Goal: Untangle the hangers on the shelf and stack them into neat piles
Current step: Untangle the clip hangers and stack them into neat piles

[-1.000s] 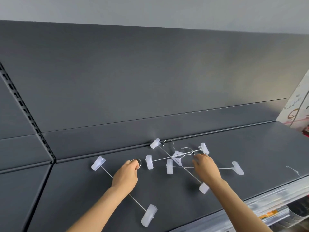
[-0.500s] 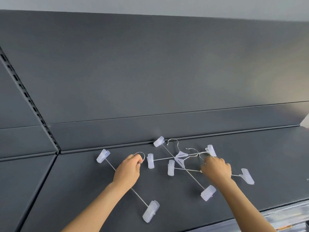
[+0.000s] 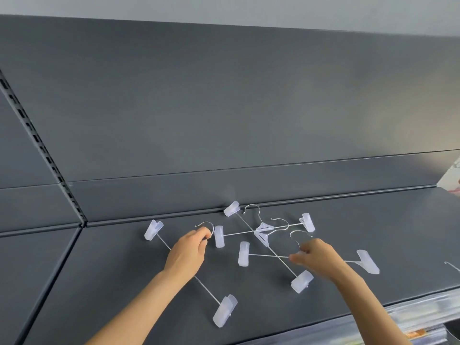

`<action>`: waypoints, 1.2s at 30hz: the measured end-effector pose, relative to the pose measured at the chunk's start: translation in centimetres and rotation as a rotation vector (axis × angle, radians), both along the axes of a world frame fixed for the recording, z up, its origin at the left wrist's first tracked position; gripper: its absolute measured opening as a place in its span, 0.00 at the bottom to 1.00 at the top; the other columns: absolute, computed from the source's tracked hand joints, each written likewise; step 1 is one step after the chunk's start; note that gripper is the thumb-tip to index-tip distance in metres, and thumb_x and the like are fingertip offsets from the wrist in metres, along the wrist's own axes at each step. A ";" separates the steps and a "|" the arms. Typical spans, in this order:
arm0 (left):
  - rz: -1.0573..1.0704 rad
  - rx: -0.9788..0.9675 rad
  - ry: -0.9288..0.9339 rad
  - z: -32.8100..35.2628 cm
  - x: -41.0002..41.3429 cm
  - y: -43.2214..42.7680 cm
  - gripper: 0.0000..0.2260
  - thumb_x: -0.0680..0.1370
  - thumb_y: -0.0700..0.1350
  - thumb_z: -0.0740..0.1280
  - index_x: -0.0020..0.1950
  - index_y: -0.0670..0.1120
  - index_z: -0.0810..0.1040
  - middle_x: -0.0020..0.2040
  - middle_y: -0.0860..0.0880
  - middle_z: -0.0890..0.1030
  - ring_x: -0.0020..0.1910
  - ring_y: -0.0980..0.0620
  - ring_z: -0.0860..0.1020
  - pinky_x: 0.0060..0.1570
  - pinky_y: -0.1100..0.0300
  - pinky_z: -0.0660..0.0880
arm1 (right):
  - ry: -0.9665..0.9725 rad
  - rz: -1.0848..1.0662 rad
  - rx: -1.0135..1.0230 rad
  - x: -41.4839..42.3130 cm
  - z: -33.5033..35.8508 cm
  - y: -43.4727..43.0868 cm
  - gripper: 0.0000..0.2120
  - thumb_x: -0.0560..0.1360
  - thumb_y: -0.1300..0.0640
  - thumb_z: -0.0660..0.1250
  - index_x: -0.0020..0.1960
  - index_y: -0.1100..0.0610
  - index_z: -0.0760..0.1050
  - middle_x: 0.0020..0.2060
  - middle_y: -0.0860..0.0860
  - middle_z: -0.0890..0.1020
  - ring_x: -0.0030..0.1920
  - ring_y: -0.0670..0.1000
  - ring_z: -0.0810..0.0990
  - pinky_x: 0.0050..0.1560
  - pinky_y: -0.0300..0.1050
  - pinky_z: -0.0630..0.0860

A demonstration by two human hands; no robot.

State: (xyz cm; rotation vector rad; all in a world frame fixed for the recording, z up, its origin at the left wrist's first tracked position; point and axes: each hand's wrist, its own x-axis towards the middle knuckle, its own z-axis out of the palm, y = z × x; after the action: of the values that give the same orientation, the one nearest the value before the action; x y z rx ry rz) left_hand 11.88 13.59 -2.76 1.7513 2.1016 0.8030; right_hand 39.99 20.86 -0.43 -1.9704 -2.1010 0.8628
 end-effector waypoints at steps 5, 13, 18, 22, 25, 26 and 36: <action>0.015 0.044 -0.026 0.9 -0.7 -1.2 0.07 0.79 0.40 0.57 0.51 0.48 0.74 0.41 0.52 0.73 0.38 0.48 0.71 0.39 0.54 0.71 | 0.051 0.088 0.120 -2.3 1.8 -0.9 0.18 0.70 0.55 0.66 0.28 0.55 0.59 0.25 0.47 0.65 0.28 0.49 0.63 0.29 0.41 0.60; 0.150 0.094 -0.056 2.9 -5.9 -5.6 0.08 0.80 0.40 0.57 0.51 0.48 0.74 0.40 0.56 0.73 0.35 0.59 0.70 0.36 0.61 0.67 | 0.159 0.276 0.141 -9.6 1.4 -3.6 0.22 0.74 0.53 0.66 0.30 0.55 0.57 0.27 0.48 0.63 0.30 0.49 0.60 0.29 0.41 0.58; 0.269 0.113 -0.055 4.0 -11.3 -10.4 0.08 0.79 0.39 0.57 0.51 0.47 0.74 0.39 0.56 0.72 0.33 0.58 0.68 0.35 0.62 0.66 | 0.231 0.325 0.178 -16.1 1.6 -5.6 0.20 0.74 0.51 0.67 0.32 0.57 0.59 0.24 0.45 0.64 0.29 0.49 0.60 0.27 0.39 0.57; 0.354 0.118 -0.079 5.0 -16.3 -14.5 0.08 0.79 0.37 0.56 0.50 0.46 0.73 0.36 0.55 0.70 0.31 0.55 0.67 0.35 0.49 0.76 | 0.230 0.397 0.225 -22.6 1.9 -7.8 0.18 0.75 0.53 0.66 0.33 0.57 0.60 0.18 0.43 0.68 0.28 0.47 0.63 0.30 0.33 0.64; 0.392 0.096 -0.083 5.2 -20.5 -17.3 0.08 0.79 0.36 0.55 0.50 0.45 0.72 0.35 0.54 0.69 0.30 0.53 0.65 0.38 0.43 0.77 | 0.278 0.415 0.188 -27.8 1.6 -9.7 0.11 0.73 0.54 0.67 0.41 0.60 0.68 0.28 0.44 0.69 0.31 0.50 0.67 0.28 0.37 0.63; 0.400 0.090 -0.091 5.2 -22.0 -18.1 0.08 0.79 0.36 0.55 0.49 0.45 0.72 0.35 0.54 0.69 0.30 0.53 0.64 0.39 0.42 0.77 | 0.274 0.421 0.175 -29.6 1.4 -10.3 0.10 0.73 0.54 0.67 0.44 0.61 0.71 0.30 0.47 0.70 0.34 0.51 0.68 0.30 0.40 0.64; 0.348 0.038 -0.174 3.9 -32.4 -21.4 0.08 0.78 0.35 0.55 0.49 0.45 0.71 0.33 0.54 0.69 0.30 0.51 0.65 0.38 0.43 0.77 | 0.373 0.233 0.088 -41.8 0.5 -15.2 0.16 0.73 0.49 0.66 0.54 0.58 0.70 0.43 0.50 0.77 0.44 0.54 0.77 0.42 0.44 0.72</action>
State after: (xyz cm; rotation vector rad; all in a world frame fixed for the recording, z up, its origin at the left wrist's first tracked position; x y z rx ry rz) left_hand -20.50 -7.85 1.12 1.2922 2.3126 1.0499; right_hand -1.86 5.67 0.10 -1.4083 -2.1227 1.0608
